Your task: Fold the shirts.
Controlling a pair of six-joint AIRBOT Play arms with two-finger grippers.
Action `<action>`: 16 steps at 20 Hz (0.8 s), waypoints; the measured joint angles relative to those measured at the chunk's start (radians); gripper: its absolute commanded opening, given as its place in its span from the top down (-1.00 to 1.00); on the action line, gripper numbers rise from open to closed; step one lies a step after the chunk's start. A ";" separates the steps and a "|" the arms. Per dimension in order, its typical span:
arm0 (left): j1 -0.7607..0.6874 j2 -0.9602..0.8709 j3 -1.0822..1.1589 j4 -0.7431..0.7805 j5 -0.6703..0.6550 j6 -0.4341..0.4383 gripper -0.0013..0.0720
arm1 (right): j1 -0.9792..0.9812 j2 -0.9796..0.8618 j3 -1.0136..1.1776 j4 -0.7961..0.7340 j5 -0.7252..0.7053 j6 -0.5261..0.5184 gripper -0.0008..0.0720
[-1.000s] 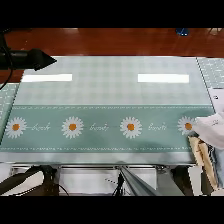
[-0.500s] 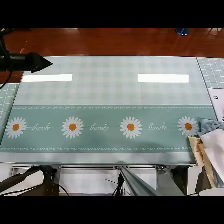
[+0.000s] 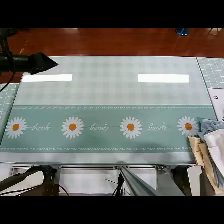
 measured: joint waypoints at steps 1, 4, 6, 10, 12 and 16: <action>-0.022 0.000 0.002 0.003 0.001 0.000 -0.45 | 0.071 -0.017 0.000 0.041 -0.017 -0.011 -0.11; -0.121 0.000 0.018 0.086 -0.013 -0.016 -0.45 | 0.363 -0.079 0.000 0.107 -0.056 -0.028 -0.12; -0.218 0.000 0.040 0.218 -0.042 -0.069 -0.83 | 0.577 -0.127 0.000 0.084 -0.073 -0.031 -0.53; -0.411 0.000 0.071 0.507 -0.088 -0.219 -0.98 | 0.964 -0.224 0.000 -0.109 -0.089 -0.014 -0.67; -0.484 -0.002 0.077 0.607 -0.101 -0.287 -0.98 | 1.104 -0.264 0.000 -0.203 -0.092 0.006 -0.67; -0.558 -0.002 0.080 0.724 -0.135 -0.378 -0.97 | 1.263 -0.323 0.000 -0.292 -0.096 0.042 -0.65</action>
